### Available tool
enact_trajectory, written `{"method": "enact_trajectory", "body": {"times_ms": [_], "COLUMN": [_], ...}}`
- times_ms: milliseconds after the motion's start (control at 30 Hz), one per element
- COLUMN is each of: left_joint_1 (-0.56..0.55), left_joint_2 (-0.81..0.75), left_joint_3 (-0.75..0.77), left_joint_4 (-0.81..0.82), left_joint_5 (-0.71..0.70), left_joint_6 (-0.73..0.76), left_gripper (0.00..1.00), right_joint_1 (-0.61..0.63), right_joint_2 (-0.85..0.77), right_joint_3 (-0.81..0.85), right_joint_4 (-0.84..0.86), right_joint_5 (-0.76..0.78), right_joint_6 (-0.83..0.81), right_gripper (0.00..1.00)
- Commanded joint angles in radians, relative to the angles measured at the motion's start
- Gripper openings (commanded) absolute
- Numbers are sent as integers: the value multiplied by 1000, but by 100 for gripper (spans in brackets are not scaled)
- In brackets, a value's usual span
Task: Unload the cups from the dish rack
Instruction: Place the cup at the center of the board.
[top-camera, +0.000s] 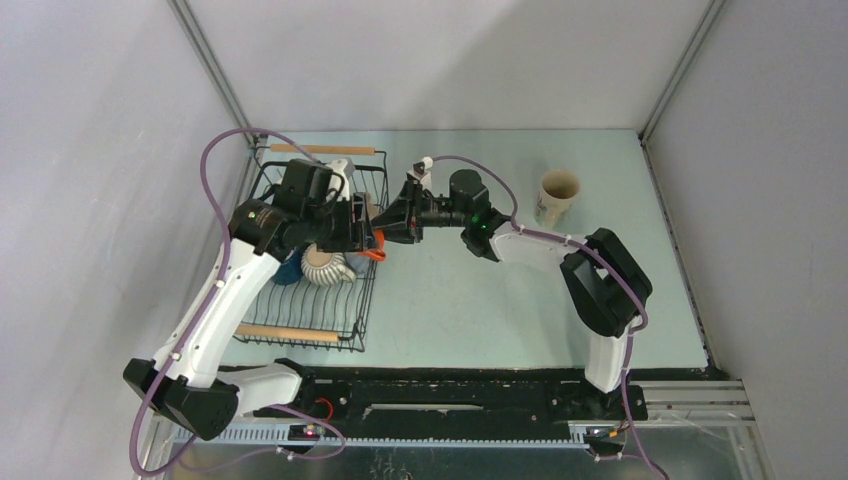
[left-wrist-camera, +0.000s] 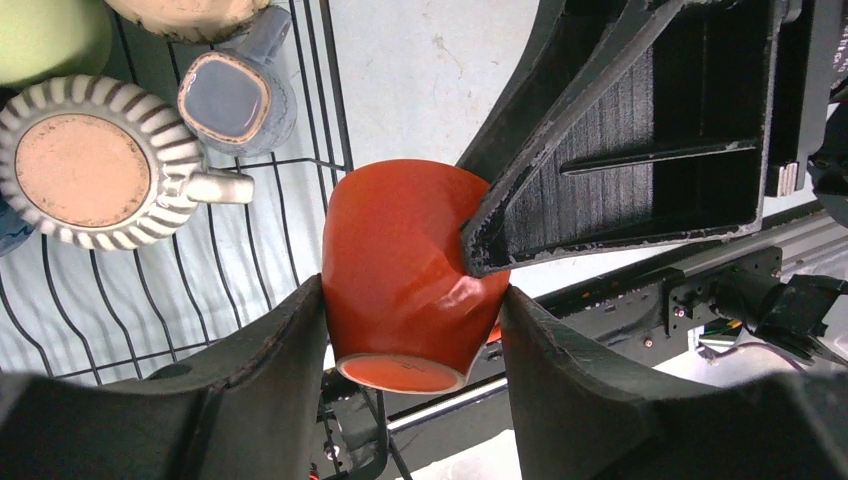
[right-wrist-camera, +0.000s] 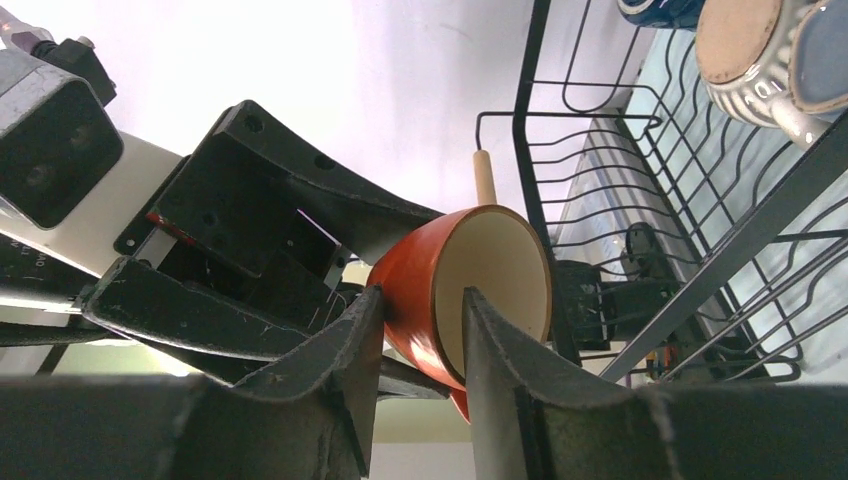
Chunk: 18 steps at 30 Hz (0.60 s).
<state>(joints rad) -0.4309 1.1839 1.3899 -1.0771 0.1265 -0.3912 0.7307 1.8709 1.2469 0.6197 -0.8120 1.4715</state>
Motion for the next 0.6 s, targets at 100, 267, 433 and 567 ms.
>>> {"method": "enact_trajectory", "body": {"times_ms": [100, 267, 433, 567], "left_joint_1": [-11, -12, -12, -12], "left_joint_2": [-4, -4, -9, -15], "left_joint_3": [16, 6, -10, -28], "left_joint_4": [77, 88, 102, 118], "left_joint_5": [44, 51, 58, 72], "left_joint_6": [8, 10, 9, 5], "left_gripper": [27, 27, 27, 29], "right_joint_1": [6, 4, 4, 2], "right_joint_2": [-3, -1, -5, -12], "right_joint_3": [-23, -26, -38, -46], "right_joint_4": [143, 177, 186, 195], "right_joint_5": [-35, -41, -33, -22], "right_joint_6": [93, 122, 135, 143], "right_gripper": [37, 24, 4, 0]}}
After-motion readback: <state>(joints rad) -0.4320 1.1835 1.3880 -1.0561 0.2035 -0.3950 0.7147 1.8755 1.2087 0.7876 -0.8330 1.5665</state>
